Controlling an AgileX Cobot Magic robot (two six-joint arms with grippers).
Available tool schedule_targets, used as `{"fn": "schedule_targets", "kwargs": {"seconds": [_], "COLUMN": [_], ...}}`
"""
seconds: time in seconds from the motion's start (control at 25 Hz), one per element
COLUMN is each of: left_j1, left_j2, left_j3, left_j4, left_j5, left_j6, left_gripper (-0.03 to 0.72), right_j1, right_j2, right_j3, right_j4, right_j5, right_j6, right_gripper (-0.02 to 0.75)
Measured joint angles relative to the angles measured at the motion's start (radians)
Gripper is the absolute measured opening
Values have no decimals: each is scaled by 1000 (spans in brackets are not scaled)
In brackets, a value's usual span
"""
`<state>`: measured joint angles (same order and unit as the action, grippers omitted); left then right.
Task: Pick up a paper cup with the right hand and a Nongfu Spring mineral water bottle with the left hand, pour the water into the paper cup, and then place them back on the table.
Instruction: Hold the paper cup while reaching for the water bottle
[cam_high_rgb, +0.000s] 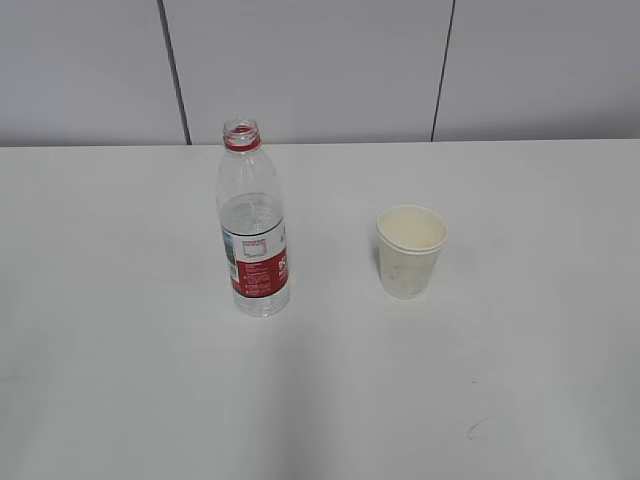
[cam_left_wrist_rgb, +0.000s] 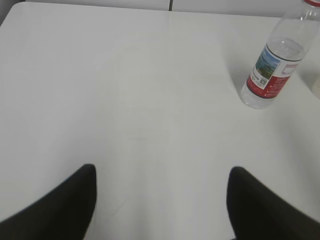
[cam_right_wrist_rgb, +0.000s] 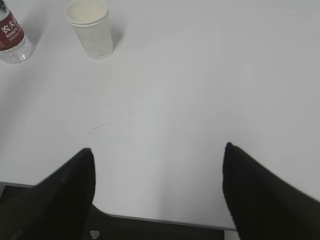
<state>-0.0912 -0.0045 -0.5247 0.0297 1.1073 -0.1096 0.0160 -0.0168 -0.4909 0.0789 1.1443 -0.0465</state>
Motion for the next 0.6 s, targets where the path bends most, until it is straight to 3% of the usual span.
{"fn": "schedule_targets", "kwargs": {"seconds": [0.6], "left_j1": [0], "left_j2": [0], "left_j3": [0], "left_j4": [0], "left_j5": [0], "left_j6": [0], "left_gripper": [499], "right_j1": [0], "right_j2": [0], "right_j3": [0], "right_j4": [0], "right_j5": [0], "right_j6": [0], "right_gripper": [587]}}
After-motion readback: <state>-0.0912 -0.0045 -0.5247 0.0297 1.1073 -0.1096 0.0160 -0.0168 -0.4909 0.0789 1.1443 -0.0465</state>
